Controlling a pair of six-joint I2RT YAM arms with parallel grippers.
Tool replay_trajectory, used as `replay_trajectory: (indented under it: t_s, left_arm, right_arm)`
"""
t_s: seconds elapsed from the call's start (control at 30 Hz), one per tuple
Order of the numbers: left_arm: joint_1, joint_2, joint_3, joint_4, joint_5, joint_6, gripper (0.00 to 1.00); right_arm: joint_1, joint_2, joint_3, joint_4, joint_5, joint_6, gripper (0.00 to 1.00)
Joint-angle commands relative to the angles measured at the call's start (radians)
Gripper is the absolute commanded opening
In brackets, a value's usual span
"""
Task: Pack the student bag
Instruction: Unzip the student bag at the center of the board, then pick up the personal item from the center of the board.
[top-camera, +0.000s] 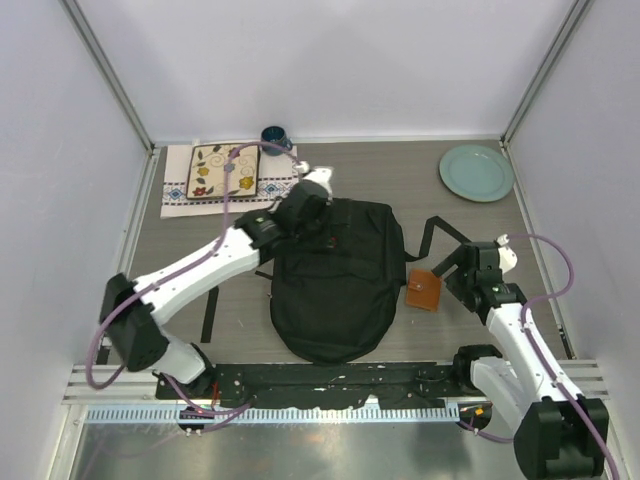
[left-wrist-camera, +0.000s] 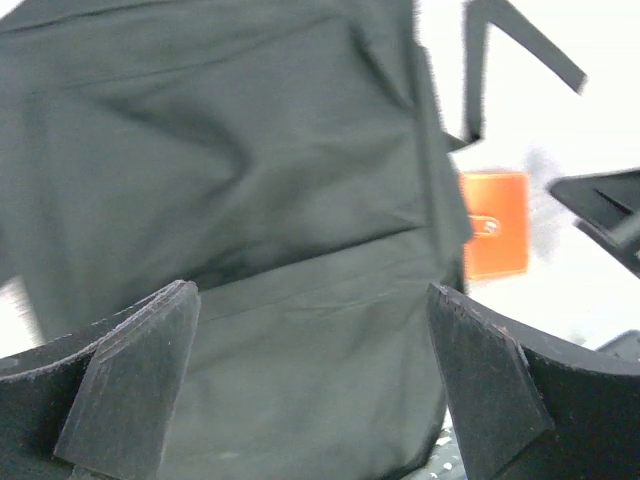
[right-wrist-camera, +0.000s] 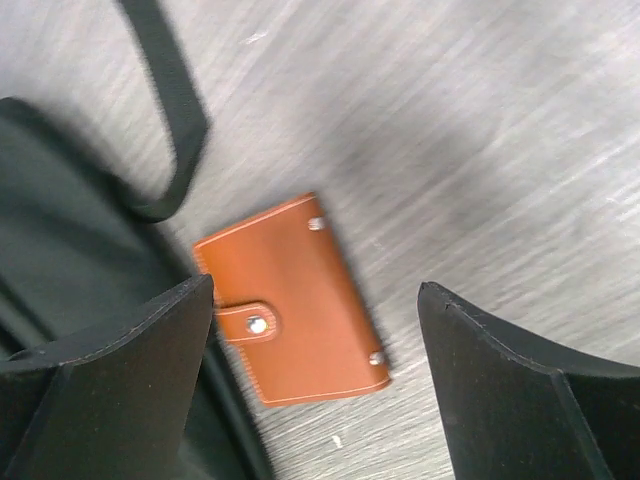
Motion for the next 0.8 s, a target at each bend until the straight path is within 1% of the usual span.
replay_trajectory:
  t_s: [0.0, 0.03, 0.07, 0.17, 0.2, 0.27, 0.3, 0.4, 0.6, 0.63, 0.77]
  left_arm:
    - [-0.106, 0.155, 0.168, 0.092, 0.098, 0.019, 1.00]
    - [-0.141, 0.224, 0.195, 0.100, 0.136, 0.020, 1.00]
    - [-0.157, 0.256, 0.252, 0.100, 0.153, 0.020, 1.00]
    - [-0.209, 0.377, 0.342, 0.102, 0.225, 0.013, 1.00]
    - [-0.213, 0.402, 0.350, 0.105, 0.233, -0.002, 1.00]
    - [-0.221, 0.450, 0.337, 0.147, 0.288, -0.033, 1.00]
    - [-0.221, 0.464, 0.331, 0.186, 0.308, -0.071, 1.00]
    - [-0.232, 0.516, 0.320, 0.232, 0.363, -0.113, 1.00]
    - [-0.266, 0.571, 0.308, 0.293, 0.405, -0.154, 0.99]
    - [-0.276, 0.576, 0.309, 0.298, 0.409, -0.161, 0.97]
    - [-0.299, 0.623, 0.334, 0.321, 0.425, -0.168, 0.95]
  right_arm:
    - [-0.113, -0.011, -0.050, -0.011, -0.090, -0.044, 0.88]
    - [-0.128, -0.005, -0.059, 0.006, -0.128, -0.048, 0.88]
    - [-0.153, 0.000, -0.072, 0.013, -0.148, -0.048, 0.88]
    - [-0.173, 0.015, -0.085, 0.040, -0.167, -0.045, 0.88]
    - [-0.176, 0.018, -0.088, 0.047, -0.168, -0.042, 0.87]
    - [-0.182, 0.036, -0.101, 0.073, -0.171, -0.040, 0.86]
    - [-0.187, 0.044, -0.104, 0.086, -0.208, -0.037, 0.84]
    - [-0.196, 0.081, -0.115, 0.122, -0.227, -0.032, 0.80]
    - [-0.207, 0.107, -0.125, 0.159, -0.231, -0.038, 0.73]
    - [-0.211, 0.108, -0.124, 0.165, -0.240, -0.040, 0.70]
    - [-0.214, 0.118, -0.130, 0.188, -0.268, -0.045, 0.66]
